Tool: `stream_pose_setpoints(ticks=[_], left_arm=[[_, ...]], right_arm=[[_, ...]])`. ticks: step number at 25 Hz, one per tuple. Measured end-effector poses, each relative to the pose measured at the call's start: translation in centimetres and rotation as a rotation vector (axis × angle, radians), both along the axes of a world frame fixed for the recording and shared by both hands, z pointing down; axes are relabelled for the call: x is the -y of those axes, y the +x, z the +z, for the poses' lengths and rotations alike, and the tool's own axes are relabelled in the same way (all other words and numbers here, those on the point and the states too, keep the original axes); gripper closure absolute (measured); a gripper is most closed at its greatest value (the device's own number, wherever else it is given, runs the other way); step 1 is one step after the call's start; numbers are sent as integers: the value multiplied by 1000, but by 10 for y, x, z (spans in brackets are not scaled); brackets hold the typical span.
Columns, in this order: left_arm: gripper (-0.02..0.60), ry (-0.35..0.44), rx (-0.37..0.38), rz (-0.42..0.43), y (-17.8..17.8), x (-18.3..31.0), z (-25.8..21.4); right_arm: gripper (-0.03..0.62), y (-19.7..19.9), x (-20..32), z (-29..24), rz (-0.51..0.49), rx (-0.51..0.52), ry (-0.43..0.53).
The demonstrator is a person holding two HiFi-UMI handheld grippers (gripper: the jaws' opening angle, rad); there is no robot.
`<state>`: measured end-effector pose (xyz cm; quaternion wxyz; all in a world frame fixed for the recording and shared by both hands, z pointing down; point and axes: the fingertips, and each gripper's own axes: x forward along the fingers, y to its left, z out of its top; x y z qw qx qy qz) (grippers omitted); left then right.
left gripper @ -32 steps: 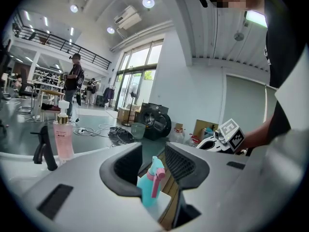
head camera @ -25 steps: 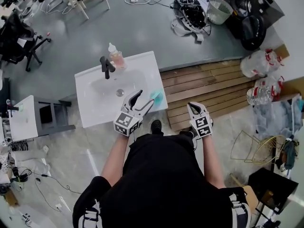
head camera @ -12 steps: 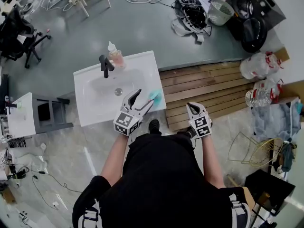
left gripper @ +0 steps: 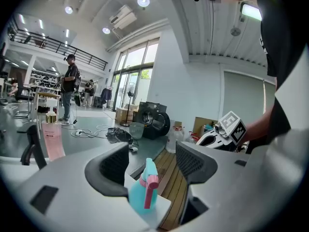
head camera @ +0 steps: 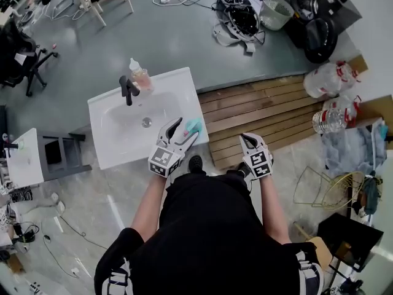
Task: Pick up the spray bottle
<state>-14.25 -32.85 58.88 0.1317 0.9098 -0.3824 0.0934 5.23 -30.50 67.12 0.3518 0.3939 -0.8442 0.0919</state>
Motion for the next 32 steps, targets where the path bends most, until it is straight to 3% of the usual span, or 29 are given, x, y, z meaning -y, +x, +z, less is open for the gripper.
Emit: stream_pose_setpoints(ticks=[15,32], left_arm=[[293,-31,42,41,29,13,22],[293,-82,82,32,29,24,56]], right_arm=[[577,33,-2,5,49,-10,-19],[577,44,-13,16,86,2,-52]])
